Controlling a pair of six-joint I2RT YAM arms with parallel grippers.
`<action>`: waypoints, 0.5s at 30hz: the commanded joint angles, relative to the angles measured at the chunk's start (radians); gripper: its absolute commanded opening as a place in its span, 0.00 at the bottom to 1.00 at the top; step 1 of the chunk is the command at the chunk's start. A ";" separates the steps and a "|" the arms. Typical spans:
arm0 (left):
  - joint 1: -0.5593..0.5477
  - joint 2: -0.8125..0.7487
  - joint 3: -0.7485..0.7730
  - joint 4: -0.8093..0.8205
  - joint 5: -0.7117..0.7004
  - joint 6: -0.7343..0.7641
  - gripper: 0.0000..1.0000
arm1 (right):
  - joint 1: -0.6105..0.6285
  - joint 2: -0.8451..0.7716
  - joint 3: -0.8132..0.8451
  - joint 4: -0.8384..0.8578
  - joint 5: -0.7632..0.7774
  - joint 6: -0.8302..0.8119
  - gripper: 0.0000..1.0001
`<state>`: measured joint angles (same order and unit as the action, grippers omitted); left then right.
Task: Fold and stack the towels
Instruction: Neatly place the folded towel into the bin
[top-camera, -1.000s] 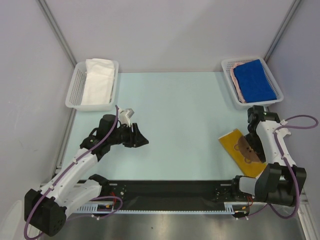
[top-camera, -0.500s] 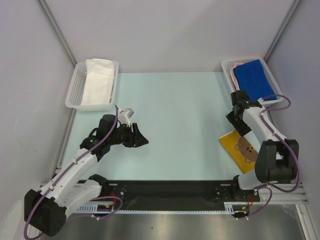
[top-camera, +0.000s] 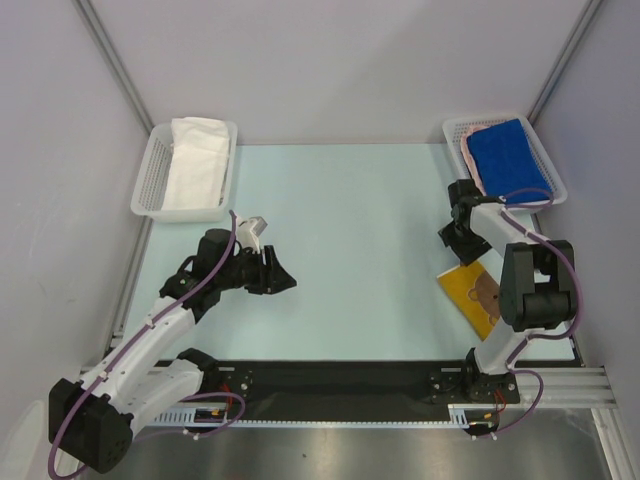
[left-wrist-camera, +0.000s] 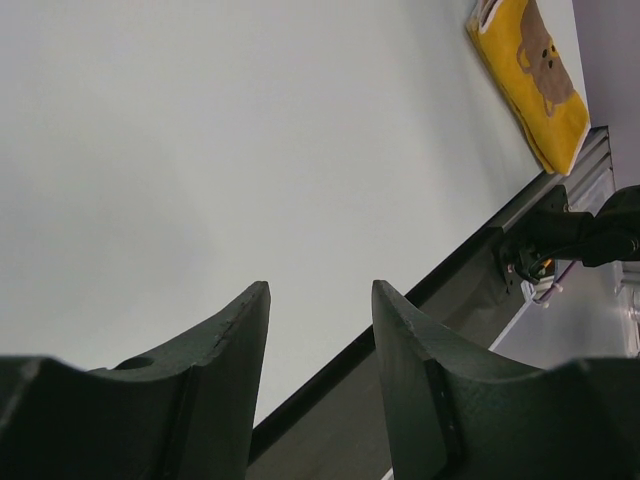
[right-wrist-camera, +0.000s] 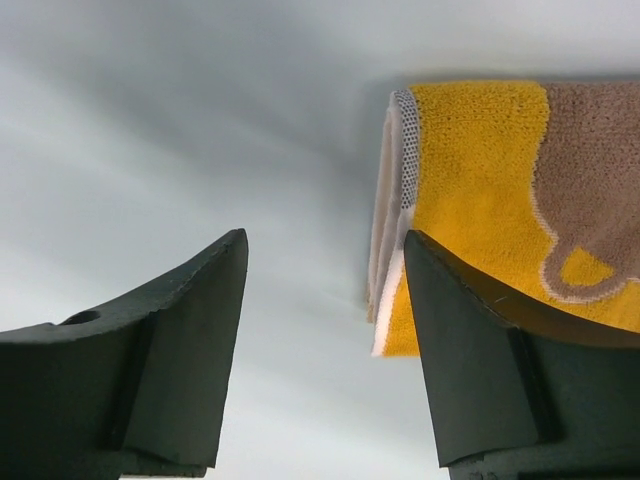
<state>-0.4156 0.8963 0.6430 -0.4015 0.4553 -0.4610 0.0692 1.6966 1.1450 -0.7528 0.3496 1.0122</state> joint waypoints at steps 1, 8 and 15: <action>0.009 -0.007 0.003 0.016 -0.001 0.019 0.51 | 0.003 -0.035 -0.016 -0.006 0.009 0.012 0.67; 0.009 -0.007 0.001 0.018 0.002 0.018 0.52 | 0.003 -0.089 -0.027 -0.049 0.034 0.012 0.67; 0.009 -0.011 0.000 0.021 0.006 0.016 0.52 | 0.033 -0.088 -0.037 -0.082 0.045 0.020 0.67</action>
<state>-0.4137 0.8963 0.6430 -0.4011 0.4553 -0.4614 0.0776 1.6218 1.1130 -0.7994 0.3607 1.0168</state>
